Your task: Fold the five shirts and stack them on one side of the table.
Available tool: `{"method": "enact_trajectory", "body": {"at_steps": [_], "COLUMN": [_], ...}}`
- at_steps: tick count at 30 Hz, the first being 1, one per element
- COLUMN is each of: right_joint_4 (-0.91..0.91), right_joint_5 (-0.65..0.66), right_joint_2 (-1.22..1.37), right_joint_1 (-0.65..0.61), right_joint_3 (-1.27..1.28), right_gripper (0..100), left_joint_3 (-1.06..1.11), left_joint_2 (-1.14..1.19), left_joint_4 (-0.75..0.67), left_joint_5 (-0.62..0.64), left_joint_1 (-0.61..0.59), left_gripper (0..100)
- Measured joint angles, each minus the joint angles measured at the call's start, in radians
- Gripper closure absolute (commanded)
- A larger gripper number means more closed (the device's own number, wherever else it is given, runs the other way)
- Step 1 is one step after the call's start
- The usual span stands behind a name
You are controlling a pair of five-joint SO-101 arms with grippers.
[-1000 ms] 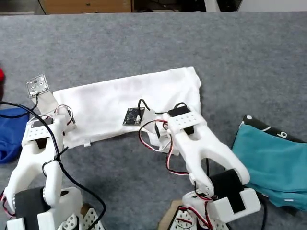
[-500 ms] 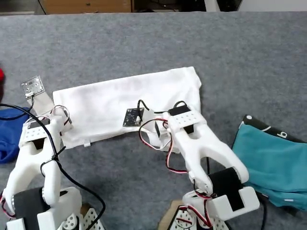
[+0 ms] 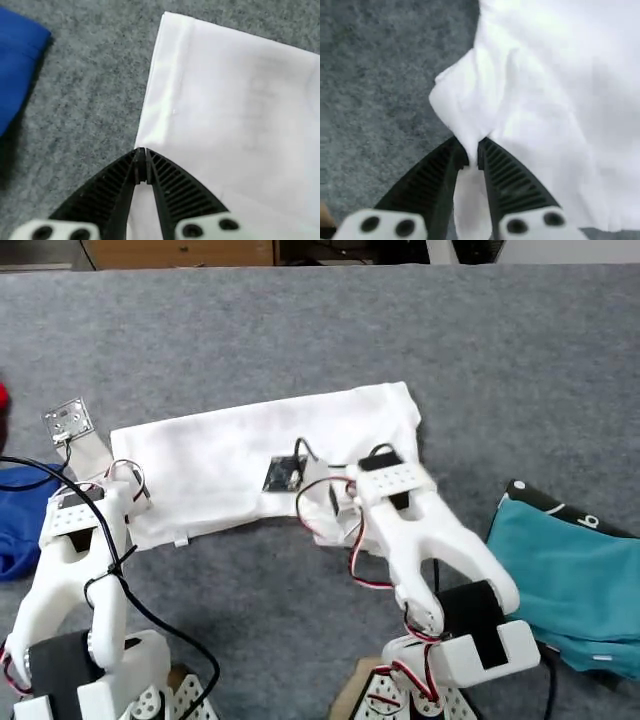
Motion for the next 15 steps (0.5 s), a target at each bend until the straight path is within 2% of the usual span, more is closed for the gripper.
{"method": "enact_trajectory", "body": {"at_steps": [7, 15], "right_joint_4": [0.262, 0.425], "right_joint_5": [0.0, 0.0], "right_joint_2": [0.038, 0.308], "right_joint_1": [0.009, -0.012], "right_joint_3": [-0.368, -0.833], "right_gripper": [99.5, 99.5], "left_joint_3": [0.0, 0.0], "left_joint_2": [0.0, 0.0], "left_joint_4": [0.0, 0.0], "left_joint_5": [0.0, 0.0], "left_joint_1": [0.0, 0.0], "left_gripper": [98, 98]}}
